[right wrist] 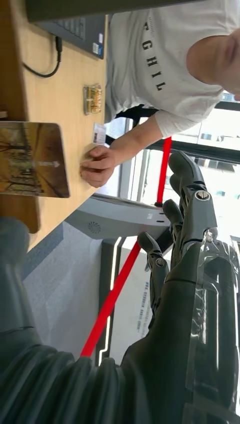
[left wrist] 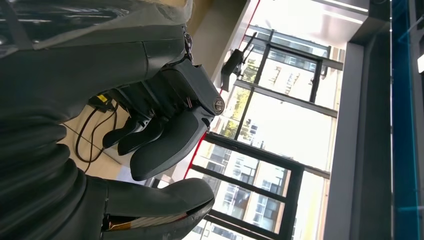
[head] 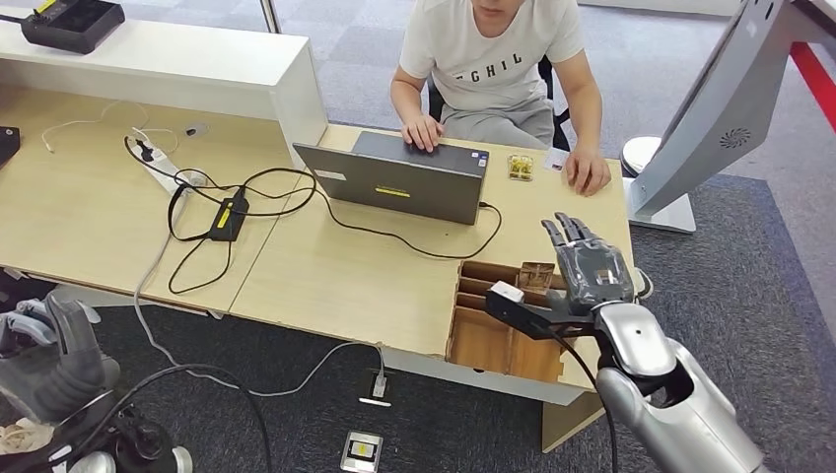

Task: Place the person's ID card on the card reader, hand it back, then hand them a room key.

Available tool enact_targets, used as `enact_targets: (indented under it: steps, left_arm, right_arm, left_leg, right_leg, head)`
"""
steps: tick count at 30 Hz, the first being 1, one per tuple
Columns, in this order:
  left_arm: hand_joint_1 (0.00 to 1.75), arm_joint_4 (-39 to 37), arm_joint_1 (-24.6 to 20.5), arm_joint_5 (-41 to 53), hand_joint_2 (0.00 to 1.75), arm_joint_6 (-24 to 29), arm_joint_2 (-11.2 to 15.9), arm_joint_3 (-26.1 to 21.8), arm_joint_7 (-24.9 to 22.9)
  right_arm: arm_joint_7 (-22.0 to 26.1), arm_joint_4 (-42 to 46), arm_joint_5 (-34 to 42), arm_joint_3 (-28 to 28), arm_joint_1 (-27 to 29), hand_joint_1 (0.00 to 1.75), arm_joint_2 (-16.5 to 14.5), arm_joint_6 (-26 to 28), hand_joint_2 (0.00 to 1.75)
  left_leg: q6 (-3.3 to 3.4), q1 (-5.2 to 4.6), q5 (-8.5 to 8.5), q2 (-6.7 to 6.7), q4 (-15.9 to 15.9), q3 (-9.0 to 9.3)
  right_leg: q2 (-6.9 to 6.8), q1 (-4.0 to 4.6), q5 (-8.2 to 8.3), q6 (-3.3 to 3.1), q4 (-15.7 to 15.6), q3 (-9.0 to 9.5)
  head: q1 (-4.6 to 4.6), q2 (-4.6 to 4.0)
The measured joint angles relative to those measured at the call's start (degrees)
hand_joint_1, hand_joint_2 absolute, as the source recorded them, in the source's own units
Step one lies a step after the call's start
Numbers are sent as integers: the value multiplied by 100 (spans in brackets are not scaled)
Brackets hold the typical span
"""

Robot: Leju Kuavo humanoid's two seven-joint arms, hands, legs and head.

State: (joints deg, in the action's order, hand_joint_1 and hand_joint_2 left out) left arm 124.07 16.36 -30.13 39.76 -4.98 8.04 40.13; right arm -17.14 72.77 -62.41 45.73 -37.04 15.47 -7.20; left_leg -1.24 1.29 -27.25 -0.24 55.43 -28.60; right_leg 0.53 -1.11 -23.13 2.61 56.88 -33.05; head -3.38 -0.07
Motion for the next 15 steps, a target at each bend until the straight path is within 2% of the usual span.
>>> enact_targets:
  steps: [4, 15]
  left_arm:
    - [175, -17, -25, -15, 175, 0, 0, 10, 0]
    - [175, -21, -47, -40, 175, 0, 2, 48, 0]
  right_arm:
    - [36, -260, -34, 61, -5, 25, -88, -15, 175]
    - [87, -750, -102, 177, -69, 28, -209, -20, 175]
  left_leg:
    - [0, 0, 0, 0, 0, 0]
    - [0, 0, 0, 0, 0, 1]
  right_leg:
    - [0, 0, 0, 0, 0, 0]
    - [0, 0, 0, 0, 0, 0]
  head:
    - [1, 0]
    - [1, 0]
